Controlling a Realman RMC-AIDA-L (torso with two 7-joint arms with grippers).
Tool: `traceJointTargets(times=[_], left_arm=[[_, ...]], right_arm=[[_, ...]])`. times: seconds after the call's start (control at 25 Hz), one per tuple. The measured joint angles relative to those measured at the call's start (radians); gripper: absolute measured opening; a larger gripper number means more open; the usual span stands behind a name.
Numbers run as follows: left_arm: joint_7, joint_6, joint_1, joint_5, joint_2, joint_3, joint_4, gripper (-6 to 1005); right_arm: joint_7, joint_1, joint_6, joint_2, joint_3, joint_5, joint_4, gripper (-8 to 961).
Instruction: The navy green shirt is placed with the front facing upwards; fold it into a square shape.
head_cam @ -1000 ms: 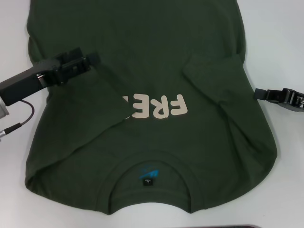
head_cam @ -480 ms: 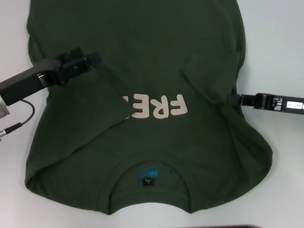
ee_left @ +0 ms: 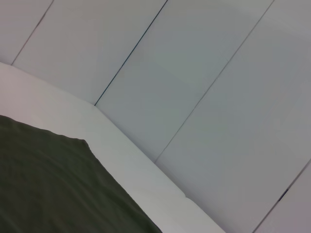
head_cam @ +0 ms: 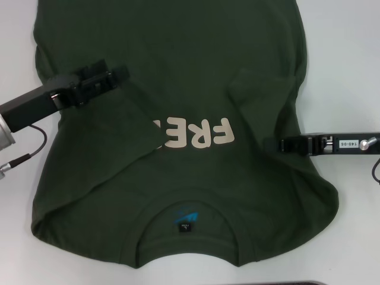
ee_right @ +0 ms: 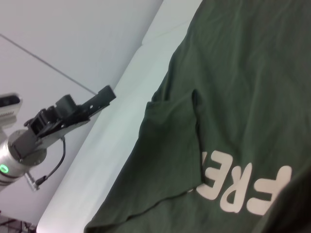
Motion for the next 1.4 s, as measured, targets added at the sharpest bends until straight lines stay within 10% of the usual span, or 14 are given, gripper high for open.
traceJointTargets(times=[0.44,1.12,1.4], left_arm=[[0.001,-0.003,-0.002,0.0,0.0,0.0,-0.001,887],[0.004,-0.011,-0.014,0.0,0.0,0.0,-0.007,888],[0.005,-0.008,-0.017,0.0,0.003,0.002,-0.011,888]], right_arm=[[0.01,0.014,0.004,0.0,-0.044,0.0,0.003,26],[0.056,-0.026,0.07,-0.034,0.072,0.014,-0.002,698],[0.068,-0.034,0.104,-0.043,0.102,0.013,-0.006,702]])
